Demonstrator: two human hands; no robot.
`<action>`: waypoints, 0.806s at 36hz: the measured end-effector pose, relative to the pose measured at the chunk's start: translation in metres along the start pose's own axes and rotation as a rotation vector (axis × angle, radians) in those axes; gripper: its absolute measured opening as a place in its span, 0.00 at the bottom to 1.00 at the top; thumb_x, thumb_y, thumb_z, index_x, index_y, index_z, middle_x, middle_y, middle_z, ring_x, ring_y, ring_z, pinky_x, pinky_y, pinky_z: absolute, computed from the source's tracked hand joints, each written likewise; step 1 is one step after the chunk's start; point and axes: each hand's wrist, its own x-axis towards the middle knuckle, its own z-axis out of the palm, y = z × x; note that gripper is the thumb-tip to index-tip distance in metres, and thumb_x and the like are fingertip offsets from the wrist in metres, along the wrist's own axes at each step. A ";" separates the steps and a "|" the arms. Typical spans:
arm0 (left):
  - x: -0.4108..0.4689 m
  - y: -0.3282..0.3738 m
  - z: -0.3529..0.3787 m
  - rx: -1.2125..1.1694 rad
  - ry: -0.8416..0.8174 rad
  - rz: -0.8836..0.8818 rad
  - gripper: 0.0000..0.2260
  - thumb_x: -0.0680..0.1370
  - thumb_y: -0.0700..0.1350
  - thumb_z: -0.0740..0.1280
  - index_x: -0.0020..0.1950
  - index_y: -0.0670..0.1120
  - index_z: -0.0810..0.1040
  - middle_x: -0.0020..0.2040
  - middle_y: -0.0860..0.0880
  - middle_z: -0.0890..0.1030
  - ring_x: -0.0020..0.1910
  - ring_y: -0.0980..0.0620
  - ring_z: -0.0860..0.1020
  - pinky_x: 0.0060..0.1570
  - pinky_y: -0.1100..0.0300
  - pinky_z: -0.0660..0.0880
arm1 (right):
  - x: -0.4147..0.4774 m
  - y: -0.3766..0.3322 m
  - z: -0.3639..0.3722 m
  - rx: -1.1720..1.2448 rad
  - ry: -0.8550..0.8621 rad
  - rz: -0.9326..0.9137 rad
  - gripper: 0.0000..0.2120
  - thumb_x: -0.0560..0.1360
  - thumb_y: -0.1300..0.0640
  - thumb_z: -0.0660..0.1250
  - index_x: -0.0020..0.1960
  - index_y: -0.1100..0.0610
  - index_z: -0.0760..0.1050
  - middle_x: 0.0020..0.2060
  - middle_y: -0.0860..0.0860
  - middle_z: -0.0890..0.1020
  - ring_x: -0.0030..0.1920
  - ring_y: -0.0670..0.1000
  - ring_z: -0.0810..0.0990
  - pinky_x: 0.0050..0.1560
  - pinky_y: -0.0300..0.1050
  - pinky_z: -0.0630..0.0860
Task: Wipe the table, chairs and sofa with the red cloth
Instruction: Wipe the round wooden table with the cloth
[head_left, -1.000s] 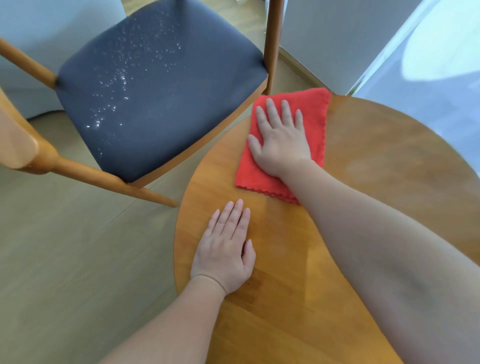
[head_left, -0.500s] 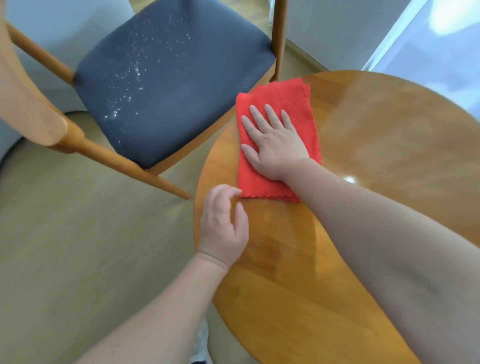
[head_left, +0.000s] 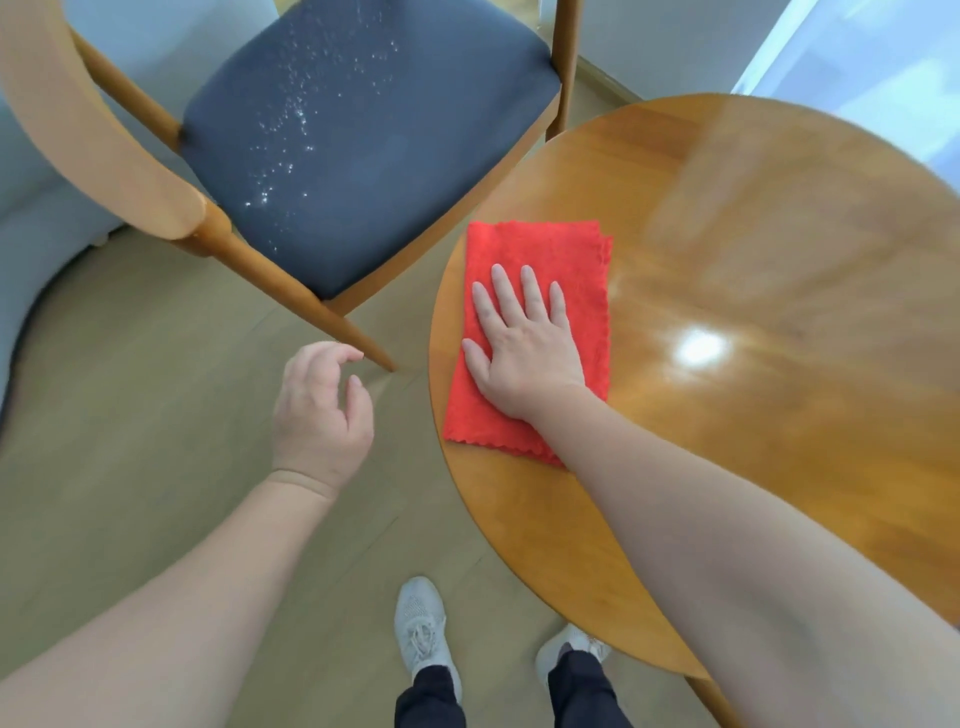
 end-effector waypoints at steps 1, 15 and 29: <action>-0.003 0.001 -0.001 -0.004 -0.014 -0.008 0.12 0.74 0.38 0.59 0.54 0.38 0.76 0.52 0.41 0.76 0.53 0.43 0.73 0.56 0.61 0.66 | -0.008 -0.002 0.002 0.004 -0.003 0.012 0.31 0.79 0.39 0.43 0.79 0.50 0.45 0.79 0.51 0.45 0.77 0.59 0.40 0.75 0.61 0.38; -0.018 0.050 0.018 -0.069 -0.250 0.178 0.12 0.74 0.40 0.59 0.54 0.40 0.76 0.52 0.44 0.77 0.53 0.47 0.73 0.54 0.59 0.68 | -0.127 0.015 0.024 0.052 -0.041 0.233 0.32 0.78 0.37 0.43 0.79 0.47 0.43 0.78 0.49 0.43 0.77 0.57 0.37 0.74 0.59 0.35; -0.048 0.106 0.048 -0.121 -0.431 0.374 0.13 0.74 0.42 0.57 0.55 0.43 0.76 0.53 0.48 0.76 0.54 0.49 0.73 0.53 0.58 0.71 | -0.222 0.112 0.032 0.064 -0.001 0.610 0.35 0.75 0.35 0.39 0.79 0.46 0.44 0.78 0.48 0.45 0.77 0.57 0.40 0.75 0.59 0.38</action>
